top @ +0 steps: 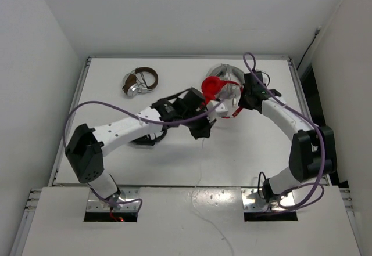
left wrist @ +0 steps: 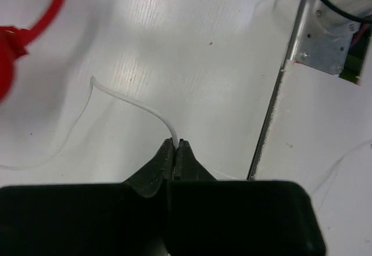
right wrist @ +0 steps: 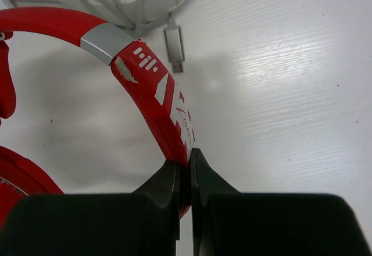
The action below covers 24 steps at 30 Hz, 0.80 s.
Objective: Wrap the headphones
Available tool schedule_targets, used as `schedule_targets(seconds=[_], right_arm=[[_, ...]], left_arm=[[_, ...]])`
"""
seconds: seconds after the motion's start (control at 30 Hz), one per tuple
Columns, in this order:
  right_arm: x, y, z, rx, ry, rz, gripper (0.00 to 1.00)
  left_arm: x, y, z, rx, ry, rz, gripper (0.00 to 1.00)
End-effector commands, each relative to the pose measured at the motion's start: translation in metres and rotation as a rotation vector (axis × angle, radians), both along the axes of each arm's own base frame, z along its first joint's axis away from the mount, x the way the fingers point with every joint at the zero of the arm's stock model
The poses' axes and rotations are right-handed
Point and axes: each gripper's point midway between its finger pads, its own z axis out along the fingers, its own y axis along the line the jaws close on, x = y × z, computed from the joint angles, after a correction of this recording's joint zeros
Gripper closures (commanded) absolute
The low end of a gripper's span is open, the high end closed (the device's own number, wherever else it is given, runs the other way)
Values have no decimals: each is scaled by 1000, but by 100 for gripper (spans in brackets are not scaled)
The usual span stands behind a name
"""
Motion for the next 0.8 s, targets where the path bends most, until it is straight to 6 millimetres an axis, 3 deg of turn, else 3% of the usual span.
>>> schedule_targets(seconds=[0.0, 0.07, 0.27, 0.4, 0.63, 0.77], right_arm=[[14, 8, 32, -20, -153, 42, 100], [12, 13, 29, -13, -150, 57, 100], [2, 43, 27, -29, -153, 206, 100], [-2, 56, 28, -34, -164, 252, 100], [10, 64, 32, 4, -127, 249, 100], [3, 84, 41, 6, -147, 308, 100]], left_arm=[[8, 18, 41, -181, 21, -143, 100], [14, 23, 52, -264, -9, -157, 100], [31, 34, 60, -324, -26, -166, 100], [28, 32, 59, -348, -15, -232, 100], [19, 28, 39, -335, 39, -278, 100], [45, 29, 34, -323, -18, -148, 100]])
